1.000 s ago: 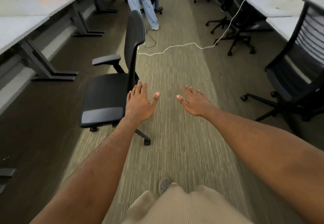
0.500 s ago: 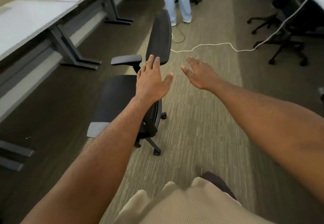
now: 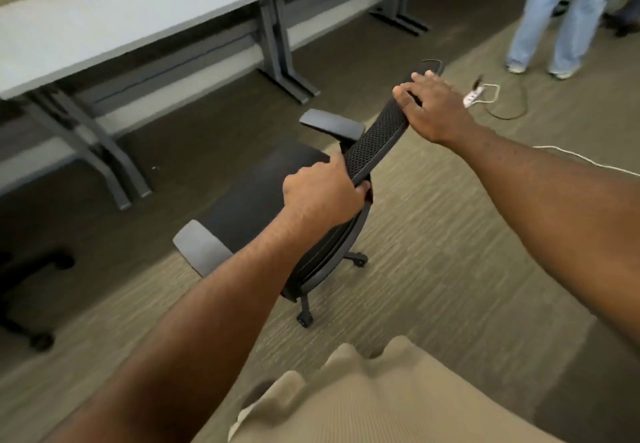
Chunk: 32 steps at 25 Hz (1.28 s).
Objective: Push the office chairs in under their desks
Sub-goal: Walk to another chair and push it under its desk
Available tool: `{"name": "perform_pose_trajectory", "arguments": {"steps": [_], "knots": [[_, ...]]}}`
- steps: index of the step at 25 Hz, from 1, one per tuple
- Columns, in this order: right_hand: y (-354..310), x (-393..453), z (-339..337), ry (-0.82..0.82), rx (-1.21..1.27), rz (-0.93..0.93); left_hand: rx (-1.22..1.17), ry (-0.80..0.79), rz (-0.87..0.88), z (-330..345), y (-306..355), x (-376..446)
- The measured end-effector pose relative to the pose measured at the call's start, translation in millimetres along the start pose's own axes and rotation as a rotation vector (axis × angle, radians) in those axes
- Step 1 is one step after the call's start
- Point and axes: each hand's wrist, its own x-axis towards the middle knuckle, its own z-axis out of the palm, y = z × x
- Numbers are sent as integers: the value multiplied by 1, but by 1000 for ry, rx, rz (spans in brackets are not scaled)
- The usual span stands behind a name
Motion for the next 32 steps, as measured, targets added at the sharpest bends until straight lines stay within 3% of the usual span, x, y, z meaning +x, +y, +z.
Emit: {"name": "perform_pose_trajectory", "arguments": {"steps": [7, 15, 20, 26, 32], "knots": [[6, 76, 15, 37, 46, -36, -100, 11, -120, -20, -27, 25], [-33, 155, 48, 85, 33, -178, 18, 87, -258, -43, -88, 80], [-62, 215, 77, 28, 11, -303, 130, 197, -223, -62, -154, 125], [-97, 269, 120, 62, -3, -334, 82, 94, -277, -64, -232, 183], [-145, 364, 148, 48, 18, -346, 138, 392, -375, -63, -296, 252]]}}
